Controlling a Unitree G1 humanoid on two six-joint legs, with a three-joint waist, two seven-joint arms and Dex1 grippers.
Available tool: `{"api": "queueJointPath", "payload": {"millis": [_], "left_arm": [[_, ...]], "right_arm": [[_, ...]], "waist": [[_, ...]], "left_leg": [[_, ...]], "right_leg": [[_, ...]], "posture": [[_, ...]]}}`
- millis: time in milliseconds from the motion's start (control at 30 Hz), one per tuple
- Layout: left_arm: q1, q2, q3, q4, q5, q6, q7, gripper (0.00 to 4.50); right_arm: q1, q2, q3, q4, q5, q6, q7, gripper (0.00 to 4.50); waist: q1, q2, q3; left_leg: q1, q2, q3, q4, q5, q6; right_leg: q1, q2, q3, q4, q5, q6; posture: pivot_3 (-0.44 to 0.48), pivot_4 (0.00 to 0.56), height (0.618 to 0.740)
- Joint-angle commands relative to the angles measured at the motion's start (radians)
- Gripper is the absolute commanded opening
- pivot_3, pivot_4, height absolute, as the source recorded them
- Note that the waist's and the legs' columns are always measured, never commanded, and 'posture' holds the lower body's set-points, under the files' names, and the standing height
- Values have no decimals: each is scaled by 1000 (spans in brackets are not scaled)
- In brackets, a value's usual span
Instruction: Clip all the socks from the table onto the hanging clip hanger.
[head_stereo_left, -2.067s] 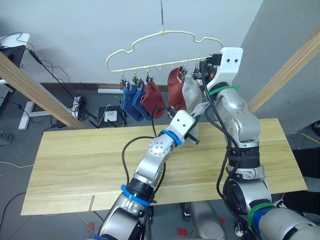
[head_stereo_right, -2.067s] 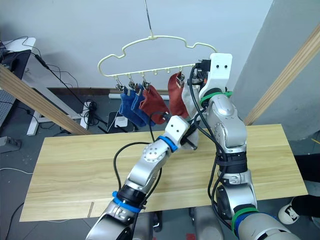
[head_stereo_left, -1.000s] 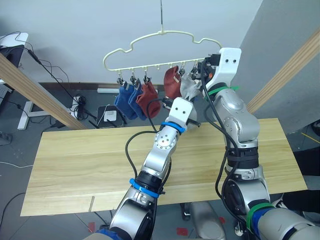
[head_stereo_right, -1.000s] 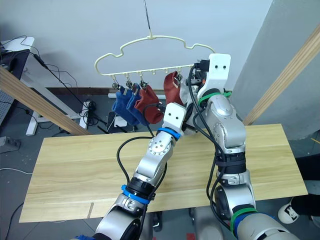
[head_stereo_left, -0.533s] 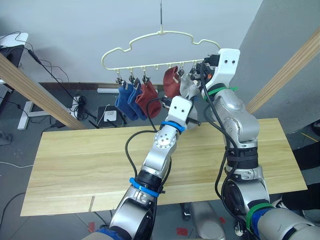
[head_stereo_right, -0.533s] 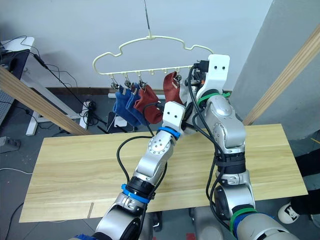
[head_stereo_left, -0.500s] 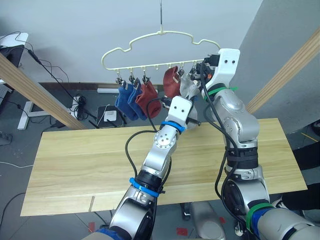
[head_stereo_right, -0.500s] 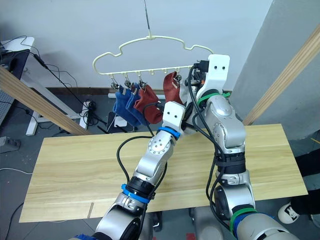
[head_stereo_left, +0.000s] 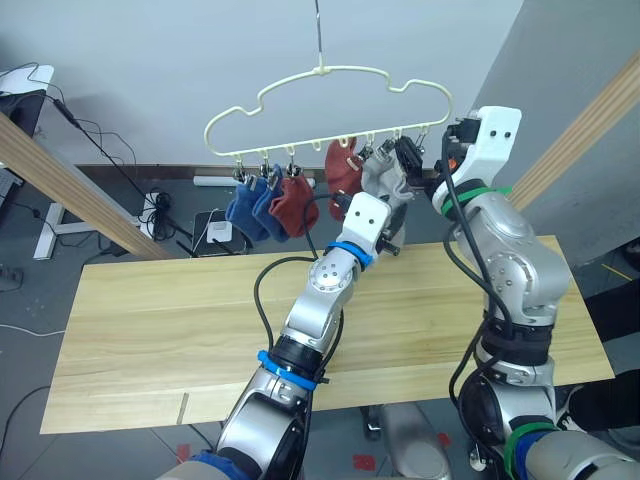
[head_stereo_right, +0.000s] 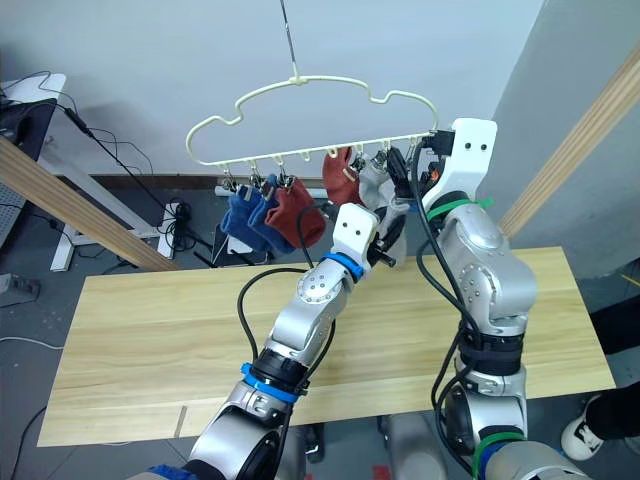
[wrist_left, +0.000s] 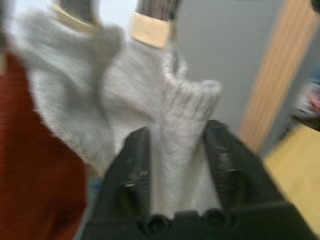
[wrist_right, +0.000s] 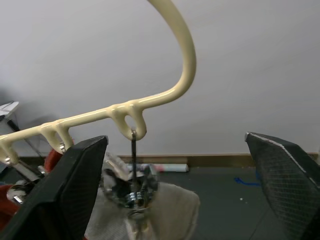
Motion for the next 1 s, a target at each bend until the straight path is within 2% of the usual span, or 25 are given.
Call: {"api": "queueJointPath", "payload": {"millis": [33, 100, 233, 400, 600, 667, 767, 867, 1000], "left_arm": [[90, 121, -37, -206, -42, 68, -177, 2858], [131, 206, -35, -298, -68, 97, -260, 3359], [215, 414, 23, -495, -202, 226, -451, 4474], [293, 626, 162, -604, -299, 327, -544, 4474], [352, 744, 352, -585, -362, 332, -569, 4474], [378, 807, 406, -564, -380, 323, -620, 4474], [400, 896, 442, -506, -347, 277, -673, 4474], [391, 989, 421, -444, -293, 288, -696, 4474], [368, 1018, 419, -374, -246, 248, -678, 4474]], "right_arm": [[54, -124, 32, -191, 92, 39, 156, 4500], [90, -211, 66, -220, 86, 34, 221, 4500], [153, -410, 152, -259, 43, -52, 392, 4500], [212, -541, 145, -248, 54, -132, 532, 4500], [229, -613, 136, -212, 43, -197, 617, 4500], [228, -630, 113, -191, 65, -185, 640, 4500], [224, -662, 87, -134, 51, -218, 665, 4500], [225, -703, 83, -60, 1, -285, 691, 4500], [245, -739, 71, -12, -1, -327, 743, 4500]], "waist": [[-7, 0, 0], [-12, 0, 0], [-5, 0, 0], [6, 0, 0], [23, 0, 0], [25, 0, 0], [27, 0, -1], [34, 0, -2], [42, 0, -6]], "left_leg": [[0, 0, 0, -1, 0, 0], [1, 1, 0, -2, 0, 0], [3, 1, -2, 0, 0, 0], [7, 0, -2, 1, 0, 0], [6, 0, -3, 1, 1, -1], [6, 0, -3, 1, 2, -2], [6, 0, -2, 1, 3, -4], [6, -1, -3, 1, 3, -4], [6, -1, -2, 1, 3, -4]], "right_leg": [[0, 0, 0, 0, 0, 0], [0, 1, 0, 0, 0, 0], [1, 2, 0, 2, 0, 0], [5, 1, 0, 1, 0, 1], [5, 1, -1, 1, 0, 0], [5, 1, -1, 1, 0, 0], [5, 0, -1, 0, 0, 0], [5, 0, -1, 0, 0, 0], [5, 0, -1, 0, 0, 0]], "posture": [[-213, 322, 740], [-203, 321, 740], [-189, 315, 740], [-152, 297, 740], [-137, 277, 740], [-132, 271, 740], [-115, 253, 740], [-103, 232, 740], [-99, 211, 740]]}}
